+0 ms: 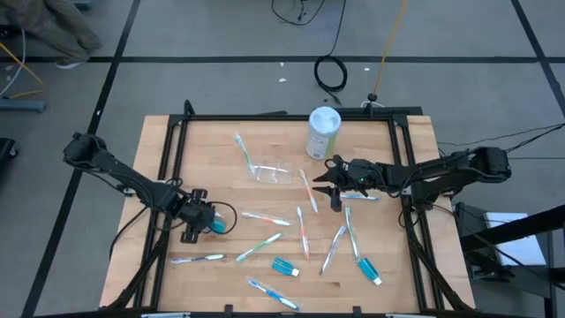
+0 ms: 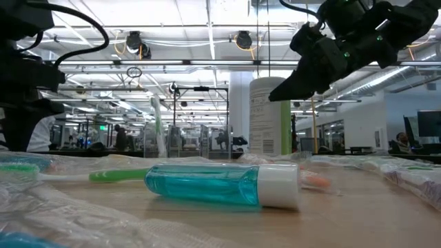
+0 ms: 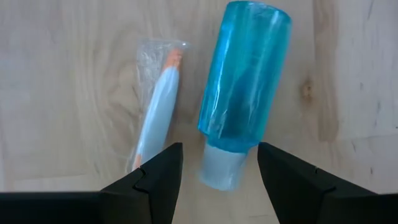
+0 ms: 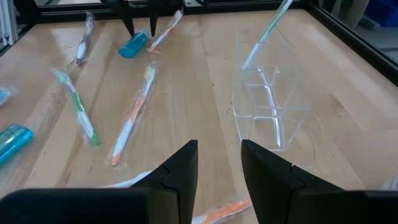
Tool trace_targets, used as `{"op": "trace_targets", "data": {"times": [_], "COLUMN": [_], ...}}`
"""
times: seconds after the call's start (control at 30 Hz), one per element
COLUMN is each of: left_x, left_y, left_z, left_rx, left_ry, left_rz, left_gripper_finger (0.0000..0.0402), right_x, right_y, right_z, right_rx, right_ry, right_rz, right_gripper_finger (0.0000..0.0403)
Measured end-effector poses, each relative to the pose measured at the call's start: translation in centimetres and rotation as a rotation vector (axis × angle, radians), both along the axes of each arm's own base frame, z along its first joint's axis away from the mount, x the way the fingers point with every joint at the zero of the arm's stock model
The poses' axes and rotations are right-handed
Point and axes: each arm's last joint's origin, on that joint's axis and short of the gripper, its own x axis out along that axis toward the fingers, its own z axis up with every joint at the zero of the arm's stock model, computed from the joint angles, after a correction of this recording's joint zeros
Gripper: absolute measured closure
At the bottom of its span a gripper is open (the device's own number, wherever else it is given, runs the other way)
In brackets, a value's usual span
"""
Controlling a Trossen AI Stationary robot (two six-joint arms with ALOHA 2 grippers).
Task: Pick & Place toothbrushing station
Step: Put the blue mouthwash into the transparent organizer
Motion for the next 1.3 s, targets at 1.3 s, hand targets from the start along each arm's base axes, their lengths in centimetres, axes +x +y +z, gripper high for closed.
{"op": "trace_targets", "data": {"times": [1.3], "left_x": [-0.1], "left_y": [0.2], "left_z": [-2.0], "left_rx": [-0.052], "left_ry": [-0.107], "left_rz": [0.138], "left_gripper_finger": [0.0277], "right_x": [0.0], "right_y": [0.0], "right_z": [0.0], "right_rx": [0.009], "right_ry": [0.001], "right_rz": [-0.004], "right_gripper_finger": [0.0289]}}
